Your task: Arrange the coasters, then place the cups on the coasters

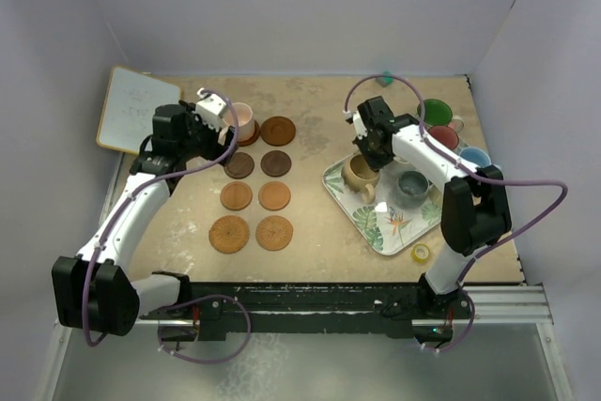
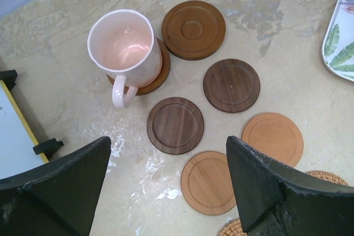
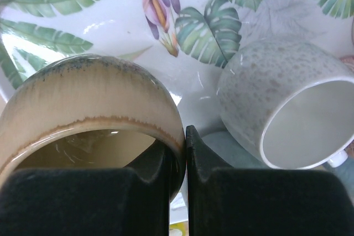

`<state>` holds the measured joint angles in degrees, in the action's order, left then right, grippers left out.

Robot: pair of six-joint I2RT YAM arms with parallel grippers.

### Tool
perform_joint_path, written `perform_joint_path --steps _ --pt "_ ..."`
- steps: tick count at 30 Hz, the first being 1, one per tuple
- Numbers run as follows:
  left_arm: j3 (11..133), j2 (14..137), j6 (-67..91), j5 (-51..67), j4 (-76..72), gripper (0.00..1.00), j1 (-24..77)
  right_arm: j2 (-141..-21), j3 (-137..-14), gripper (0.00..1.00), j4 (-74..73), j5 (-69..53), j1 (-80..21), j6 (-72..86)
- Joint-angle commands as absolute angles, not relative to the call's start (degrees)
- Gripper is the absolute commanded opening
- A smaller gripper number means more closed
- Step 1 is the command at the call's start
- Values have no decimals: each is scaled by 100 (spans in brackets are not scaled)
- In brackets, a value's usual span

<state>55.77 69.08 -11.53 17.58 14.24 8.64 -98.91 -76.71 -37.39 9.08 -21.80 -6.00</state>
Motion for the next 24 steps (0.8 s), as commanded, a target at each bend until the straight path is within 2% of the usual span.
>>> perform_joint_path --steps 1,24 --pt "5470 6735 -1264 1727 1236 81 879 -9528 -7654 0 -3613 1218 -2213 -564" --pt "5254 6589 -1332 1775 1178 81 879 -10059 -7808 2 -3703 1778 -2410 -722"
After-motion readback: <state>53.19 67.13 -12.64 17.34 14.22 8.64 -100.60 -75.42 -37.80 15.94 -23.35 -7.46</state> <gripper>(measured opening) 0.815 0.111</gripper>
